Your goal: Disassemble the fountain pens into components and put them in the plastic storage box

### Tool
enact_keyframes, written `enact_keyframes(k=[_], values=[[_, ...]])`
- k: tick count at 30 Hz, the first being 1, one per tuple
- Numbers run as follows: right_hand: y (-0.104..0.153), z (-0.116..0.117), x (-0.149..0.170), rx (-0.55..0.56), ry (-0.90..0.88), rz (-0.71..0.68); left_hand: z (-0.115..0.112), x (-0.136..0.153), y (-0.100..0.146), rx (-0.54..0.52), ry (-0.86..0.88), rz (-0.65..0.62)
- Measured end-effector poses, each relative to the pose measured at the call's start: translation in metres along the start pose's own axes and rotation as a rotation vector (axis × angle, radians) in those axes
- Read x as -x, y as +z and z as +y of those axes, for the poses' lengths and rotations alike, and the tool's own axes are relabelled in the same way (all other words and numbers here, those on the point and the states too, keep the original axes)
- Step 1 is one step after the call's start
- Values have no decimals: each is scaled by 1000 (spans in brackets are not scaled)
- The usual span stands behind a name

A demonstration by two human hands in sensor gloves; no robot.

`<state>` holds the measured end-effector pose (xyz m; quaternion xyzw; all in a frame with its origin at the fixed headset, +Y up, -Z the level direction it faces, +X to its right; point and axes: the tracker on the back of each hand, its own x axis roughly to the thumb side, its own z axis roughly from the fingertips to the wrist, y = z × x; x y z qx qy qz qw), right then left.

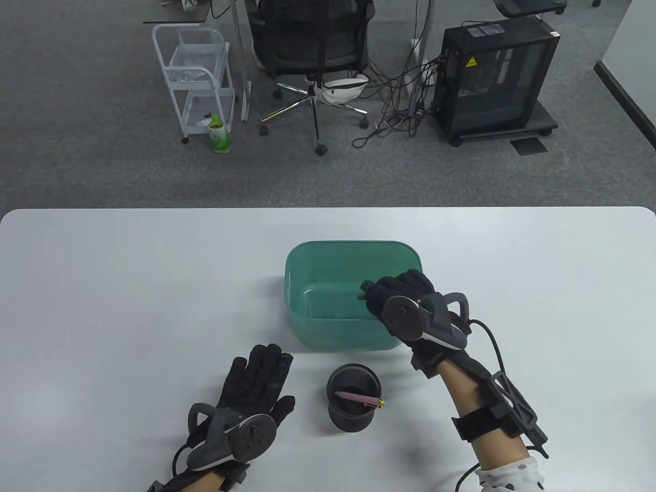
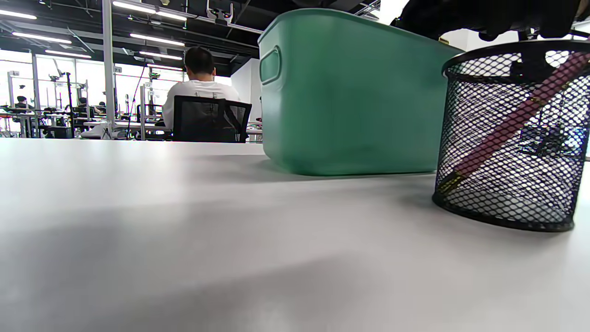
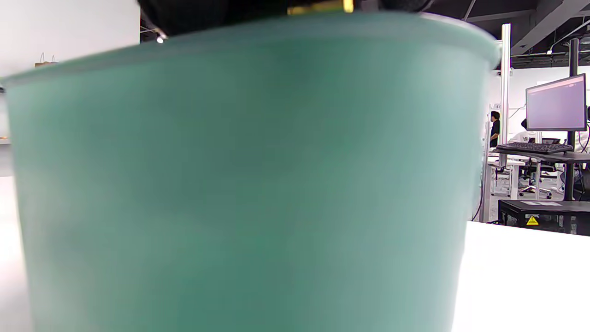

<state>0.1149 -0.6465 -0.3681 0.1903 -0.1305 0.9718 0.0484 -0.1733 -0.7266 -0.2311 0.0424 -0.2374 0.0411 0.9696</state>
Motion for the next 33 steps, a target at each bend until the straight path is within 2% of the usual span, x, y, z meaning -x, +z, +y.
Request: enact_keyframes(k=[8, 19, 26, 33], values=[[3, 1, -1, 2, 17, -15, 1, 0, 0, 0, -1, 1], [22, -10, -1, 32, 56, -43, 1, 0, 0, 6, -1, 2], [48, -18, 7, 18, 3, -1, 1, -1, 0, 11, -4, -1], [89, -20, 16, 27, -4, 35, 0, -1, 0, 14, -7, -2]])
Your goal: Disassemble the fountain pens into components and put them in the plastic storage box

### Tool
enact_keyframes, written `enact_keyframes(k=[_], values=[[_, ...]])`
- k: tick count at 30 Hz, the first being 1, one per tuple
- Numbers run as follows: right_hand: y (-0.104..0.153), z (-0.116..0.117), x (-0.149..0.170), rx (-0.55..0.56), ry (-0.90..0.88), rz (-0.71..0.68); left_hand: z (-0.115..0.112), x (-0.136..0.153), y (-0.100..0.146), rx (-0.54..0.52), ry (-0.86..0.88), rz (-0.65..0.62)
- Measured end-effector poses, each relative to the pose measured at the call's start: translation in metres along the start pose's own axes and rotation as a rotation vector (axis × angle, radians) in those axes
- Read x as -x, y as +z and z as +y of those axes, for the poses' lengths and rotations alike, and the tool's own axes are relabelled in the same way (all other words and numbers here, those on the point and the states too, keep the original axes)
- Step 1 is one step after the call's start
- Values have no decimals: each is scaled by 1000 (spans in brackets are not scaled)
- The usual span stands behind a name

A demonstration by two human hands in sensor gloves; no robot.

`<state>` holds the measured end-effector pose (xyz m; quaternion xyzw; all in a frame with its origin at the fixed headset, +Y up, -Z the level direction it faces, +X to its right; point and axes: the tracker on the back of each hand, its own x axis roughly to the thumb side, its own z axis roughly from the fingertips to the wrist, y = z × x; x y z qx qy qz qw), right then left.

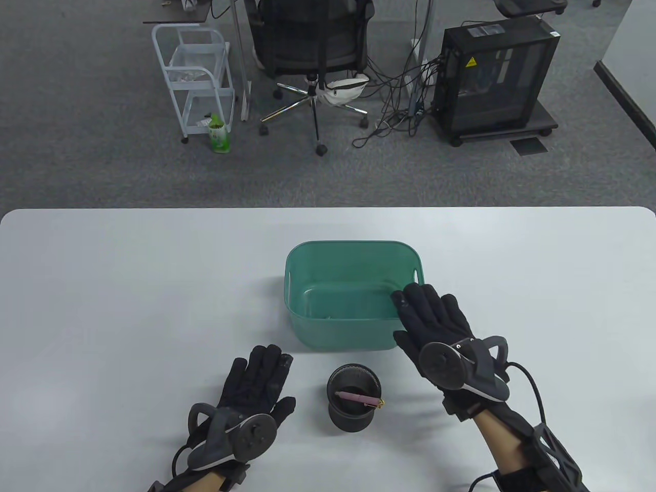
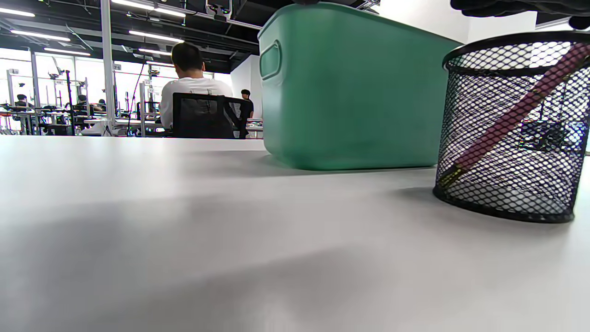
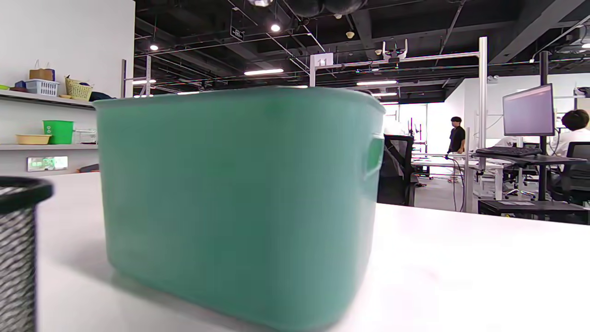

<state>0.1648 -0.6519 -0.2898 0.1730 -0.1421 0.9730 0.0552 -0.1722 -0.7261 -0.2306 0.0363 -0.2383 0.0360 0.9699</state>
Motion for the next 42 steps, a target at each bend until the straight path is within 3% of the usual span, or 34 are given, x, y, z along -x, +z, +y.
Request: enact_keyframes(k=[6, 15, 27, 42], values=[[32, 6, 4, 1, -18, 27, 0, 0, 0, -1, 2, 1], [60, 22, 6, -8, -65, 71, 0, 0, 0, -2, 1, 0], [75, 44, 5, -27, -62, 95, 0, 0, 0, 0, 2, 6], [78, 51, 4, -69, -73, 97, -1, -2, 0, 14, -14, -4]])
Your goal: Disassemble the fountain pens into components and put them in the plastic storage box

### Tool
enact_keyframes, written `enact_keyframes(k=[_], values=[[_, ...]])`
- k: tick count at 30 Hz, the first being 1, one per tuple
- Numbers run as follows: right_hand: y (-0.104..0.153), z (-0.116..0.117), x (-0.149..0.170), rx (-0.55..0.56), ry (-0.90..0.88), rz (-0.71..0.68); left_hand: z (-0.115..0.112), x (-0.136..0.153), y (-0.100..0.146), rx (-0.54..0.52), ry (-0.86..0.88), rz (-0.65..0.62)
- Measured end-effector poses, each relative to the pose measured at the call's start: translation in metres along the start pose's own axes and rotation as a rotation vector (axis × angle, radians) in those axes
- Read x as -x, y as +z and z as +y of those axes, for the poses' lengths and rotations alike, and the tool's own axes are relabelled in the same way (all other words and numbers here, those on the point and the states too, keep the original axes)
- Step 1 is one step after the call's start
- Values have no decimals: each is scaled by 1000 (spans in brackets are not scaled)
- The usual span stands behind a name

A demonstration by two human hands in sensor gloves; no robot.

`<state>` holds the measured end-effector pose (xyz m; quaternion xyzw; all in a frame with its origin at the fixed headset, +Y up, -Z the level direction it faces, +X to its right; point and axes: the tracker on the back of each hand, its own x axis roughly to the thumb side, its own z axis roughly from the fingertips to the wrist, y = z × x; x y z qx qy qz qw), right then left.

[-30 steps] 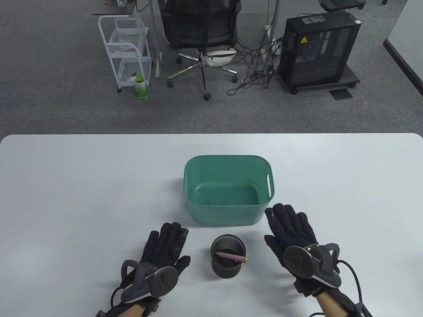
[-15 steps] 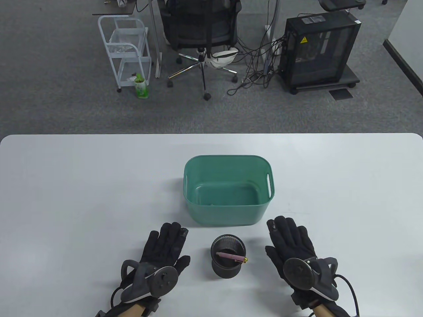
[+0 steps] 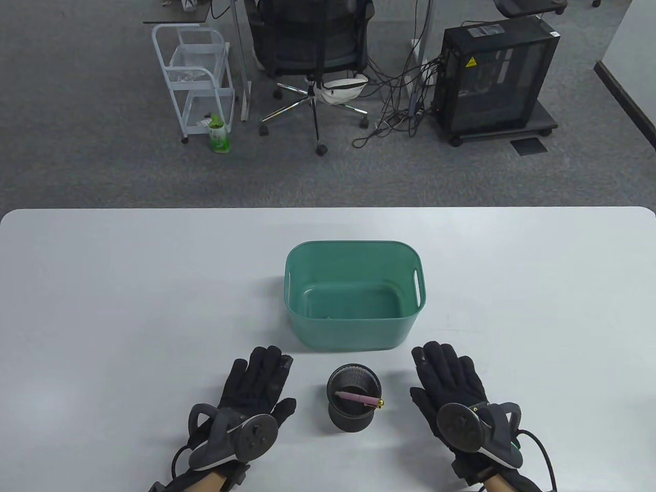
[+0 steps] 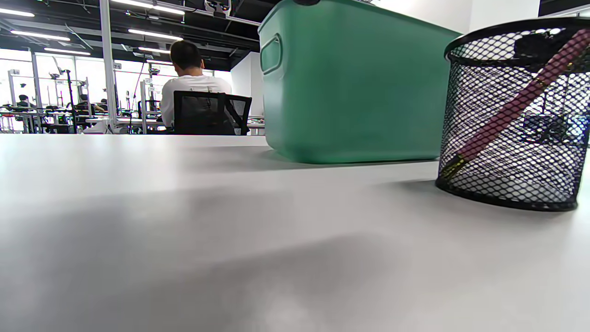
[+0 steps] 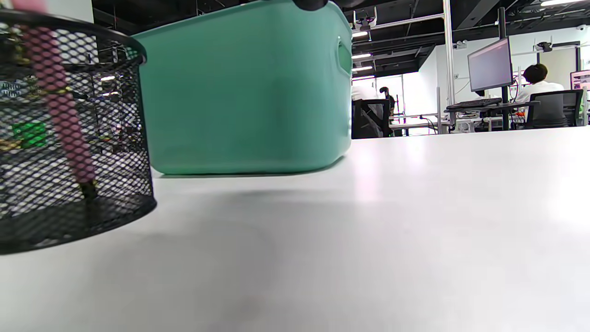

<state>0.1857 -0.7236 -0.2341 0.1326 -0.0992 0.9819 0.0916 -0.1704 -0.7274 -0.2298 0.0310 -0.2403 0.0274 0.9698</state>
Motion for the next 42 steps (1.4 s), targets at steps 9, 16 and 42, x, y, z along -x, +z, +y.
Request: enact_keyframes(k=[9, 16, 42], values=[[1, -5, 3, 17, -11, 12, 14, -25, 0, -80, -46, -117], [1, -7, 7, 18, -16, 31, 31, -69, -12, -124, -108, -331], [0, -5, 8, -5, -27, 40, 24, -131, -68, -142, -299, -455]])
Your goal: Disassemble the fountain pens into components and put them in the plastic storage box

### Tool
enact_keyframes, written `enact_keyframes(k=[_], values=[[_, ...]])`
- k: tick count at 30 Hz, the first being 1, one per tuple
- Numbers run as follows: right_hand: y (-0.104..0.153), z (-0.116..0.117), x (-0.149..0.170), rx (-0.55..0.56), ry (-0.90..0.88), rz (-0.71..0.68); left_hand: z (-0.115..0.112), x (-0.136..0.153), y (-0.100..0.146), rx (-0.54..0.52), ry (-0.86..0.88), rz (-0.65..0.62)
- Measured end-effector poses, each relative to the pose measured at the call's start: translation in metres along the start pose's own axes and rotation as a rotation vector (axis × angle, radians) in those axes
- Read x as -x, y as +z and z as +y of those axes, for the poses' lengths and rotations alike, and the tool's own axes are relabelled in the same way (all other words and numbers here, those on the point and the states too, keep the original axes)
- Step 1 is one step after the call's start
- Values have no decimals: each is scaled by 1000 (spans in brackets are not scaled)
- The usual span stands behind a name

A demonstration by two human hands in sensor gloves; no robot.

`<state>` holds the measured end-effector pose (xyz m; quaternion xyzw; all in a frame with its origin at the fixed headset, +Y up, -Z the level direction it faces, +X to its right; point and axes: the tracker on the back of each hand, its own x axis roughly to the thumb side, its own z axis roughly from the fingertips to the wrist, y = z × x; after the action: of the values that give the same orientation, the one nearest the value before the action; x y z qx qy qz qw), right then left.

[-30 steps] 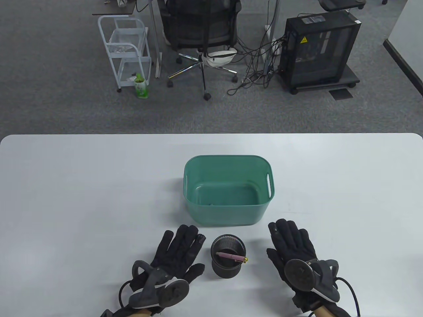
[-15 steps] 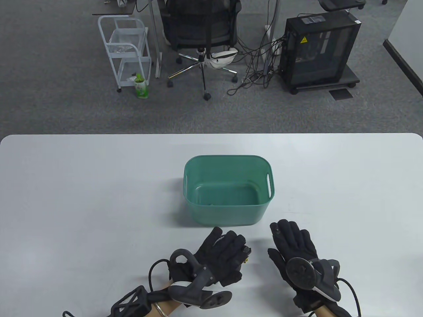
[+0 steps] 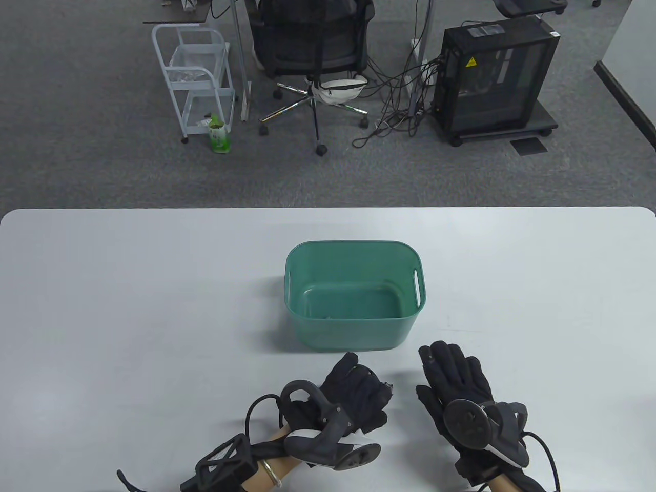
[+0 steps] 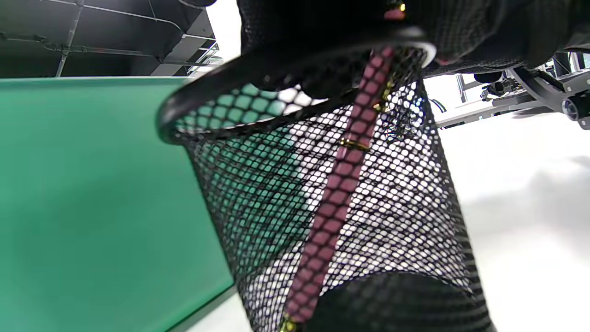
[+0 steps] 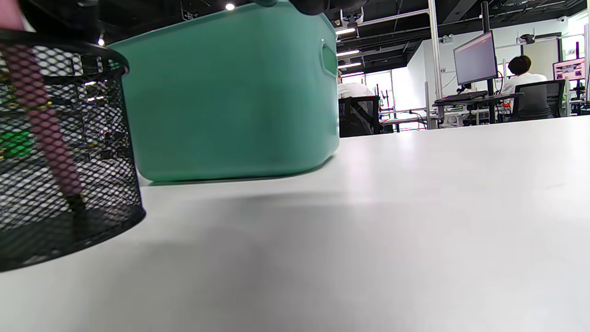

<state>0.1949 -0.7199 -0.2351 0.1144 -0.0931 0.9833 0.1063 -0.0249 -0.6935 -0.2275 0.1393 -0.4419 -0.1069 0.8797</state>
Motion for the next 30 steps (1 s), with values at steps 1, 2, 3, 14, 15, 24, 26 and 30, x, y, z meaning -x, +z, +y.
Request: enact_keyframes(k=[1, 2, 3, 14, 15, 24, 26, 30], values=[[0, 0, 0, -2, -1, 0, 0, 0, 0, 0, 0, 0], [0, 0, 0, -3, -1, 0, 0, 0, -1, 1, 0, 0], [0, 0, 0, -3, 0, 0, 0, -1, -1, -1, -2, -2], [0, 1, 0, -13, 0, 0, 6, 10, 9, -36, 15, 51], [0, 1, 0, -14, 0, 0, 6, 11, 10, -41, 20, 51], [0, 2, 0, -23, 1, 2, 8, 12, 15, -59, -14, 64], [0, 2, 0, -25, 1, 2, 9, 13, 16, -66, -19, 72], [0, 2, 0, -27, 0, 2, 13, 18, 19, -75, 1, 91]])
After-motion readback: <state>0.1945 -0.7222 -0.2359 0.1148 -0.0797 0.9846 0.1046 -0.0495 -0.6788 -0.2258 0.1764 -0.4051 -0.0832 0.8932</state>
